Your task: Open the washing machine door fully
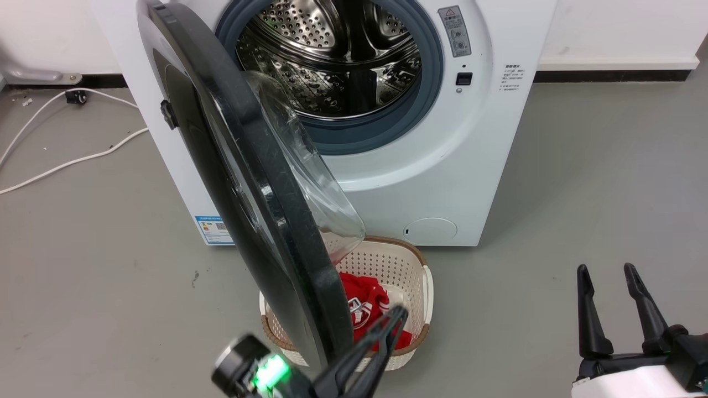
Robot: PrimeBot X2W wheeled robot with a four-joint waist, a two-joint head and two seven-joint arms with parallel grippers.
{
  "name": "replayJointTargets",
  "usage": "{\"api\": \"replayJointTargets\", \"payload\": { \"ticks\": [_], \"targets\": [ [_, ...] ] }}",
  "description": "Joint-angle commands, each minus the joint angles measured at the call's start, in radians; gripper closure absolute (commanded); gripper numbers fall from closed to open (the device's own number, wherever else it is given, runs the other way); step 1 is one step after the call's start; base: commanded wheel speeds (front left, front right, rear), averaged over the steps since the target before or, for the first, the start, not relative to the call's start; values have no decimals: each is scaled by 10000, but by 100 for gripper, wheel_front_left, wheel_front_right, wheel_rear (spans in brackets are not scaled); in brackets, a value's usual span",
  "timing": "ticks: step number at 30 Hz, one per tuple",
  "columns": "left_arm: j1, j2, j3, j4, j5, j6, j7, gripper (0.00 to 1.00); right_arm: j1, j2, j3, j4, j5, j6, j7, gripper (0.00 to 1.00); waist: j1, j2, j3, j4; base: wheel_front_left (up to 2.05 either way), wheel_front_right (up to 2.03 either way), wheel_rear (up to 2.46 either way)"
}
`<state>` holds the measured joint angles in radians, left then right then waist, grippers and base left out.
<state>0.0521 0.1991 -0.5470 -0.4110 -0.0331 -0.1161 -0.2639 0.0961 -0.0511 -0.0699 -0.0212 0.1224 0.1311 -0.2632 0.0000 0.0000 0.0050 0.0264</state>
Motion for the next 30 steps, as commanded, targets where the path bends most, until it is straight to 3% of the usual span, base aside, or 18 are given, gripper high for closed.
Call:
{"api": "replayJointTargets", "payload": {
  "ticks": [1,7,20,30],
  "targets": [
    [483,108,-88,456,-143,-35,-9,100,50,18,27,56,7,-6,-17,0,0,0,-17,-1,0,0,0],
    [1203,179,-141,1987,-535,-68,-13,100,97,19,127,144,54,-6,-18,0,0,0,-16,113,0,0,0],
    [-817,-1053,622,4028,-511,-79,-13,100,-38,18,281,335,162,-6,-18,0,0,0,126,-21,0,0,0],
    [-1118,-1377,1103,4722,-571,318,-13,100,-99,18,370,474,281,-6,-18,0,0,0,136,-191,0,0,0]
  ]
}}
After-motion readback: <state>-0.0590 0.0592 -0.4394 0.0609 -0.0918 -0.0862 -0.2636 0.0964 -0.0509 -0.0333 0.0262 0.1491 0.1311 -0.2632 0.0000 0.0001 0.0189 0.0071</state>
